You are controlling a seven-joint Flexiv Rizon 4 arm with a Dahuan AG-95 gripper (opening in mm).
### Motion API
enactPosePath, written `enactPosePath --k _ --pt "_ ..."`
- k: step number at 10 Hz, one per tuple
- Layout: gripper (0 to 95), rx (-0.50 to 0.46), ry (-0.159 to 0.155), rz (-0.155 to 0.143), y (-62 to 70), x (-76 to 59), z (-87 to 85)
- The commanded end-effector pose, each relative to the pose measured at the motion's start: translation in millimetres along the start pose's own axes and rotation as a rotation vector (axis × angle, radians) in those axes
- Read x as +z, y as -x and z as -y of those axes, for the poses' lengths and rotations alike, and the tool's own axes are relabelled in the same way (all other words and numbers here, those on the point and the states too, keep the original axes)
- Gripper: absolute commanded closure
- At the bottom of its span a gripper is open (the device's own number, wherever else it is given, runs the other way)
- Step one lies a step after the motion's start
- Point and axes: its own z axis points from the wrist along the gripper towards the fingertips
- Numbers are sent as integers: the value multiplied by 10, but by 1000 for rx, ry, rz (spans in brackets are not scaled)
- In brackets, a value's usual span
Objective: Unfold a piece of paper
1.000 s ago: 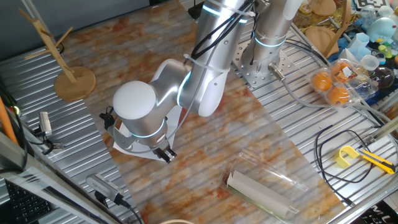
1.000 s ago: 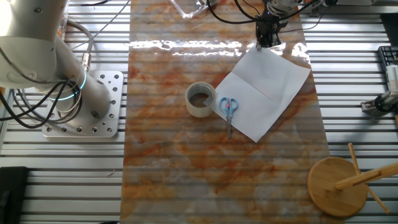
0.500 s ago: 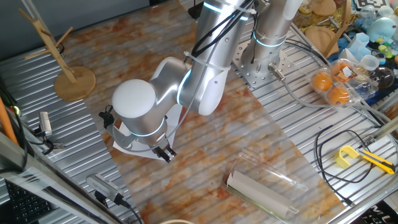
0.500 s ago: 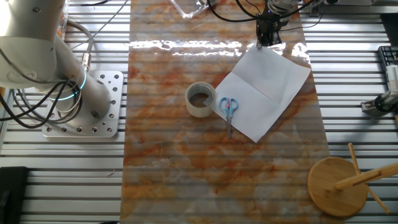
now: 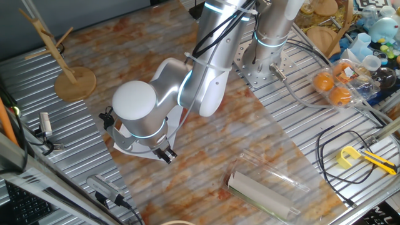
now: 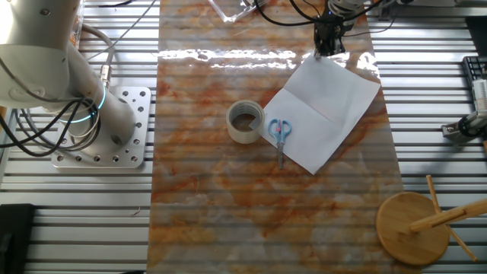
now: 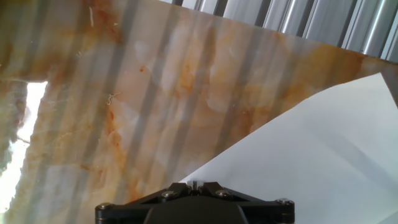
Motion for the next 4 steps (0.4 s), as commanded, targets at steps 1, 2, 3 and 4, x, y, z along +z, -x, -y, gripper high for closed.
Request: enactPosePath --k 1,2,3,4 --pt "950 1 -3 -1 -1 -6 0" --pt "950 -1 -2 -1 4 -7 0" --pt "950 -3 -2 -1 6 -8 -1" --pt "950 -3 -2 -1 7 -8 -1"
